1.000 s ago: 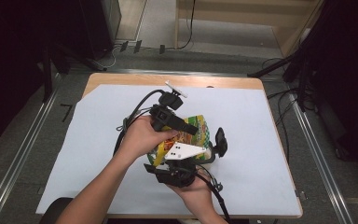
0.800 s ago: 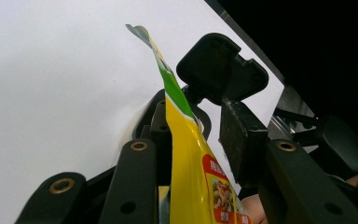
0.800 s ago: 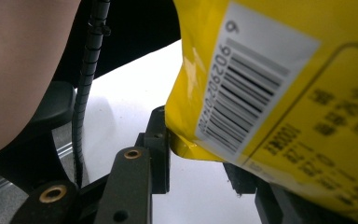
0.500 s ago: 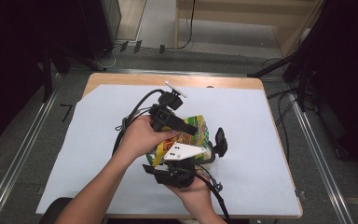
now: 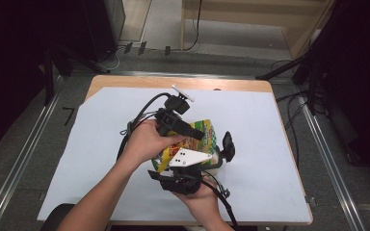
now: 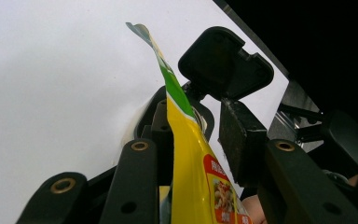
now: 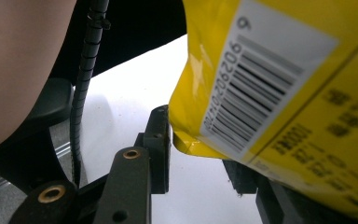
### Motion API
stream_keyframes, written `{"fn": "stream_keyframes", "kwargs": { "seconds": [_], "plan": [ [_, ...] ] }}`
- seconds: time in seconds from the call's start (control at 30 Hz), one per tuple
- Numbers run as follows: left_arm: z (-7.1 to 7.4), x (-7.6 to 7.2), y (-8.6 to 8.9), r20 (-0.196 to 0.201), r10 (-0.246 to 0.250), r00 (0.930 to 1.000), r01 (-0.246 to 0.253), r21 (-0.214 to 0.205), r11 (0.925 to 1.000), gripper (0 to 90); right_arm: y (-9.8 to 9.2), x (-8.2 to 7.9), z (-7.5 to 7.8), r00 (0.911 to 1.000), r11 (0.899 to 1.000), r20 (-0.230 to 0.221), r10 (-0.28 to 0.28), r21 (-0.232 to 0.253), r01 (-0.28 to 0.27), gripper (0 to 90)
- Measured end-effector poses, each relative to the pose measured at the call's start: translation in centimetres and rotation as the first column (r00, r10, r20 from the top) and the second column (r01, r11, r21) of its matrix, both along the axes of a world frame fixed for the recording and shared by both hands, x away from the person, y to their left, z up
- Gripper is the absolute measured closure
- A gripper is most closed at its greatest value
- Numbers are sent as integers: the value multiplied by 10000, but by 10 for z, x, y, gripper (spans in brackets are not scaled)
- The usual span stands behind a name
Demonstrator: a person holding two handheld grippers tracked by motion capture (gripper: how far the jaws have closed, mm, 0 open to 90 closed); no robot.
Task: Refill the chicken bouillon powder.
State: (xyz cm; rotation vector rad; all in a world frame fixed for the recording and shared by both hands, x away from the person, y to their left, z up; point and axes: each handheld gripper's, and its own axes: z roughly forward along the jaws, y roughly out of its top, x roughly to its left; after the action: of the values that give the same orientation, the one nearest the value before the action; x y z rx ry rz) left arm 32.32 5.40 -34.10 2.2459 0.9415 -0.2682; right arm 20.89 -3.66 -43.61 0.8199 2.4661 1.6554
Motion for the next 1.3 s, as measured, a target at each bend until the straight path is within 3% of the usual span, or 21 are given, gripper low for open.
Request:
{"fn": "stream_keyframes", "kwargs": {
  "seconds": [0.57, 0.97, 1.2, 1.3],
  "plan": [
    [-4, -4, 10, -192, -268, 9995, 268, -2, 9996, 694, 4, -4, -10, 9988, 9991, 432, 249, -352, -234, 606],
    [-14, -4, 23, -227, -576, 9981, 576, -30, 9983, 727, 11, -4, -22, 9979, 9969, 283, 584, -537, -568, 552],
    [-20, -3, 32, -418, -712, 9966, 707, -128, 9974, 789, 14, -4, -29, 9974, 9952, 161, 709, -688, -696, 546],
    [-20, -4, 35, -302, -748, 9967, 746, -81, 9972, 794, 14, -1, -32, 9973, 9945, 150, 720, -770, -707, 541]
  ]
}}
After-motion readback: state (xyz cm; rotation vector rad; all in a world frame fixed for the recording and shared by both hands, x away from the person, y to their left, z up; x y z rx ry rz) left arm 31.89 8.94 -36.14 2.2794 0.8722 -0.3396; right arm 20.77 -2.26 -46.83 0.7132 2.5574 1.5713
